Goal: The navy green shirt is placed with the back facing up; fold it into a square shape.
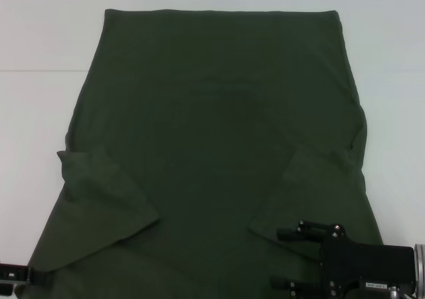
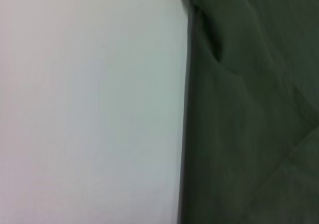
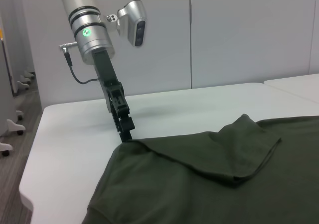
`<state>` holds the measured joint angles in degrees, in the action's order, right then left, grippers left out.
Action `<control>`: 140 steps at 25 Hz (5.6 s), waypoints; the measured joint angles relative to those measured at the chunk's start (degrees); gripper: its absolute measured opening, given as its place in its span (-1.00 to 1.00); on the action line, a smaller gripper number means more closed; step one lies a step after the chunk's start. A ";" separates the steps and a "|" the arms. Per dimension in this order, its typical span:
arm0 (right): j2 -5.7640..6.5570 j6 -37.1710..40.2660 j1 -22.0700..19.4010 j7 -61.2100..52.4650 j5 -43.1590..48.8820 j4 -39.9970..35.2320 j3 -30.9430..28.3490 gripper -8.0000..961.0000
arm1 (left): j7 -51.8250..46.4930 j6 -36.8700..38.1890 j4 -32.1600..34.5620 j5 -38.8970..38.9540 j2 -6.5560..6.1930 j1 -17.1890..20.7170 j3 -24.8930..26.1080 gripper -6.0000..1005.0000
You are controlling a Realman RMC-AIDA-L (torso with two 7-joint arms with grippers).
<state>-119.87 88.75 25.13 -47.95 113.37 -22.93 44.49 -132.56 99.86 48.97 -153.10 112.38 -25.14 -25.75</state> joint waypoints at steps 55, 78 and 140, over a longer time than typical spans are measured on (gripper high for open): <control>0.00 2.27 0.08 -0.62 -0.05 -0.40 -0.74 0.66 | 0.90 -0.77 4.45 0.07 3.98 -1.50 -2.69 -0.54; 7.55 20.75 2.01 -79.62 7.92 -27.70 -4.95 0.65 | 1.31 -0.11 4.29 0.42 2.36 -1.14 -2.44 -0.99; 5.62 16.15 5.21 -92.16 38.68 -27.69 -4.29 0.65 | 2.04 -1.08 2.56 0.52 2.05 -1.67 -2.44 -0.99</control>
<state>-114.26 104.90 30.34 -140.11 152.05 -50.62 40.20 -130.52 98.79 51.53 -152.58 114.43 -26.80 -28.20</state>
